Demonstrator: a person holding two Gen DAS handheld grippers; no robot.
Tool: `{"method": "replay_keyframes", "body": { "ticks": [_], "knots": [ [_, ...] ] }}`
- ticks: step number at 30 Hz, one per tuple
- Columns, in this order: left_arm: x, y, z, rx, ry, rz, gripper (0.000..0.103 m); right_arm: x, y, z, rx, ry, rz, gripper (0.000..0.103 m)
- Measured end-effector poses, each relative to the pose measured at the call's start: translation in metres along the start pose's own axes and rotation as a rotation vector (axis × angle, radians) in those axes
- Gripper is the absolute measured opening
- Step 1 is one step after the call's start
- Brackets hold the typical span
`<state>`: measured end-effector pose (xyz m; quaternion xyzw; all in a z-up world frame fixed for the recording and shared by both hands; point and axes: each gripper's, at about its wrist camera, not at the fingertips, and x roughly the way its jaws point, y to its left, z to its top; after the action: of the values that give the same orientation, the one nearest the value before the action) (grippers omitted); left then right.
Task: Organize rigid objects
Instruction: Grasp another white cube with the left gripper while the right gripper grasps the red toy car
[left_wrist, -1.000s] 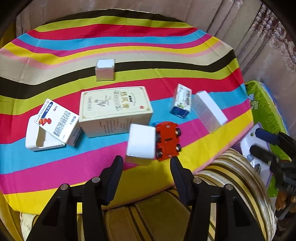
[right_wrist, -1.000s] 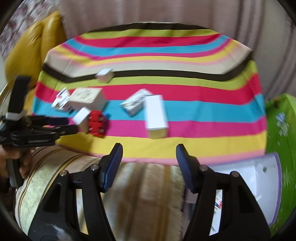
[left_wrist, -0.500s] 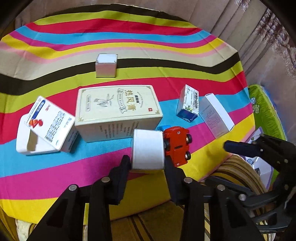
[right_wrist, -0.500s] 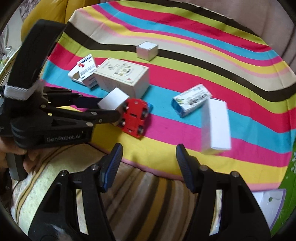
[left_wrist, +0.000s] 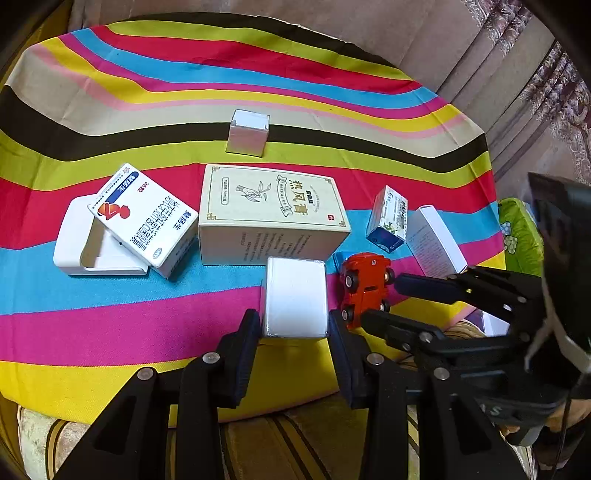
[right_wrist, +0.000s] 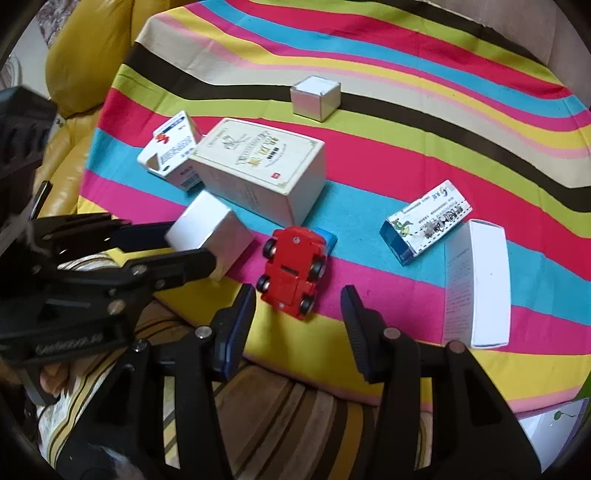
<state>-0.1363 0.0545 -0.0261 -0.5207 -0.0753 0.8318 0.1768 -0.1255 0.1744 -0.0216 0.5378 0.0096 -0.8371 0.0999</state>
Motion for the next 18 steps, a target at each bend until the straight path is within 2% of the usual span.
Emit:
{"method": "replay_keyframes", "body": {
  "ticks": [7, 10, 12, 18],
  "knots": [
    [0.001, 0.001, -0.001, -0.001, 0.005, 0.0, 0.039, 0.016, -0.008, 0.012, 0.045, 0.014, 0.06, 0.052],
    [0.001, 0.002, -0.001, -0.003, 0.007, 0.0, 0.039, 0.023, -0.005, 0.015, 0.036, 0.021, 0.078, 0.045],
    [0.002, 0.003, -0.001, -0.006, 0.008, -0.003, 0.039, 0.023, -0.002, 0.015, 0.023, 0.02, 0.074, 0.04],
    [0.001, 0.001, -0.003, -0.002, 0.007, -0.009, 0.039, 0.01, 0.0, 0.008, 0.02, -0.035, 0.03, 0.04]
  ]
}}
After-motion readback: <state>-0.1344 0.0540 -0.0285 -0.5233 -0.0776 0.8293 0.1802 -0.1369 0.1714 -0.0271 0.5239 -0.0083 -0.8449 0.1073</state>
